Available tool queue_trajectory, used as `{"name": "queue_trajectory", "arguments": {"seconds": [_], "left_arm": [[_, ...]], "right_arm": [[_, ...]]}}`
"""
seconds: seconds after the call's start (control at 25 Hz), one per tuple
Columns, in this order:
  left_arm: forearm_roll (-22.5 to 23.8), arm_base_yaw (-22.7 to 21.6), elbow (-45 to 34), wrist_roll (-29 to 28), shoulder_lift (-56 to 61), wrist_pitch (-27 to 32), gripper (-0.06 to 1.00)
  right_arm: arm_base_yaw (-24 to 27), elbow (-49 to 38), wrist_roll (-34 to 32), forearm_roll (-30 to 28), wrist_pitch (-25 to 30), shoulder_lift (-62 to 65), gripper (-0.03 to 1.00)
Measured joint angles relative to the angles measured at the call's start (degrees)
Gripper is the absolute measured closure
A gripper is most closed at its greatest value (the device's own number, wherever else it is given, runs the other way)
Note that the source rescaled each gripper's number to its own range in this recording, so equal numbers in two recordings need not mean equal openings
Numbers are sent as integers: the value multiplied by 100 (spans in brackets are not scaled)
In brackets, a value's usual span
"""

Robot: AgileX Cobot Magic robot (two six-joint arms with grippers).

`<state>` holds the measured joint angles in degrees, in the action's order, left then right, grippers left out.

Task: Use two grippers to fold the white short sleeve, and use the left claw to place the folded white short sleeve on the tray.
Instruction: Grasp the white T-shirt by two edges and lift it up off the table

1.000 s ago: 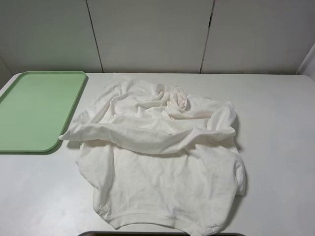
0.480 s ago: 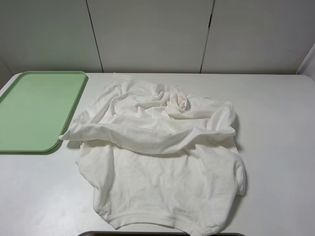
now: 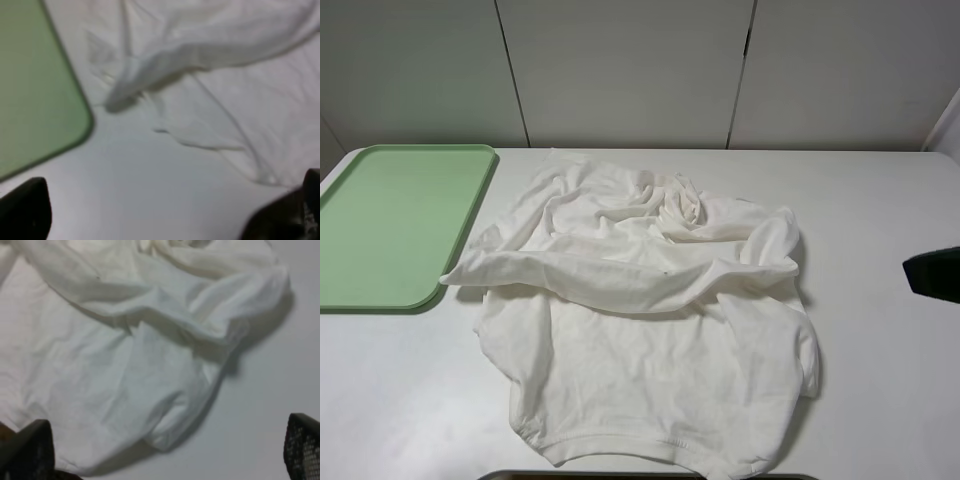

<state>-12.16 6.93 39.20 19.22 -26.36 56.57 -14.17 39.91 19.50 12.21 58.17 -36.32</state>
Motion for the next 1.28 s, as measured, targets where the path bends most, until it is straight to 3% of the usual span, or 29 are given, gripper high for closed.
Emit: {"name": "queue_trajectory", "arguments": {"seconds": [0.16, 0.32, 0.44, 0.64, 0.76, 1.08, 1.28], "left_arm": [[-1000, 0, 692, 524, -1729, 728, -5], [-1544, 0, 1188, 947, -2893, 977, -4], [-1807, 0, 1459, 1396, -3596, 844, -4], [-1910, 0, 1563, 2194, -4508, 143, -4], [-2278, 0, 1575, 2841, -4926, -203, -4], [-2881, 0, 1575, 3613, -5319, -341, -3], [-3677, 0, 1575, 4990, -5723, -485, -3]], "right_arm": [[0, 432, 474, 294, 126, -669, -3], [0, 741, 862, 575, 481, -1289, -3], [0, 773, 1179, 652, 337, -1793, -3], [0, 773, 1707, 658, -151, -2272, -3], [0, 773, 2025, 658, -580, -2560, -3], [0, 779, 2443, 624, -913, -3232, -3], [0, 779, 2486, 465, -918, -3689, -3]]}}
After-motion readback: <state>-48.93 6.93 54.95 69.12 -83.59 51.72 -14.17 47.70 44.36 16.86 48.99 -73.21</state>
